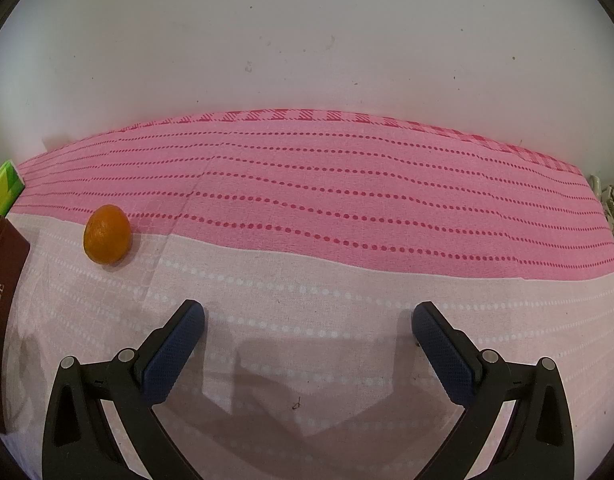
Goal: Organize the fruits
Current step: 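Lower the dark fruit into the gold tin with the left tool while the right tool grasps the tangerine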
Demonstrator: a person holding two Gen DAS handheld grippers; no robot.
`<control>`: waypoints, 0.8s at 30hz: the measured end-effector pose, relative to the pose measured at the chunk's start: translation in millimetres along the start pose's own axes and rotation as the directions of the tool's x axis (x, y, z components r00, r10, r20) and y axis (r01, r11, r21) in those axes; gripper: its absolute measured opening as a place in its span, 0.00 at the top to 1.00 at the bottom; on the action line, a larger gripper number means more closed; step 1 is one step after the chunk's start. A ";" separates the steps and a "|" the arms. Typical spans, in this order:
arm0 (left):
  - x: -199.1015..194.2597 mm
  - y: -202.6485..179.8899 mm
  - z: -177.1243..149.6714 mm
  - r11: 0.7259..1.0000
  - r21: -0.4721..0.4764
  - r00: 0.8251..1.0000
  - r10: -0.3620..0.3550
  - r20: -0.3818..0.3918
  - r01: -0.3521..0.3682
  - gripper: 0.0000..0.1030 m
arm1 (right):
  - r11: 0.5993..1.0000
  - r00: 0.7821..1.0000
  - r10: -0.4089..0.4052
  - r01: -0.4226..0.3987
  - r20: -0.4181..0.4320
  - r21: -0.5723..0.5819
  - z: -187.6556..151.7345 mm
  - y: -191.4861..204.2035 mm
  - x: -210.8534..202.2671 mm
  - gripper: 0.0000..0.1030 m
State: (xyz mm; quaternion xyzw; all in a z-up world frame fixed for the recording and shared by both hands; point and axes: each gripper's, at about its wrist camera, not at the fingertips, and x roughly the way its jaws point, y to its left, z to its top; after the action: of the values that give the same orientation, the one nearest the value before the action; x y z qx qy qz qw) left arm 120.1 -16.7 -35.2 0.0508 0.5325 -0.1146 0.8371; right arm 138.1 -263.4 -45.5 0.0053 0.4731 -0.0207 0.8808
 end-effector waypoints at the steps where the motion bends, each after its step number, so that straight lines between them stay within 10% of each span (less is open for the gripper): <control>1: -5.3 1.9 -3.5 1.000 -0.007 1.000 -0.003 0.006 0.003 0.68 | 1.000 1.000 0.000 0.000 0.000 0.000 0.2 0.1 0.5 0.00; 24: -53.1 130.6 -44.0 0.949 -0.276 0.984 0.172 0.039 -0.154 0.68 | 1.000 1.000 0.000 0.000 -0.001 0.000 0.9 1.0 0.2 0.00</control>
State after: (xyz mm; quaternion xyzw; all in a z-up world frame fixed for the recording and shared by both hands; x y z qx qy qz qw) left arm 91.9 126.2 -10.9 -0.0241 0.5106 0.0274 0.8591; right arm 139.0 -262.4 -45.2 0.0053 0.4733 -0.0208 0.8806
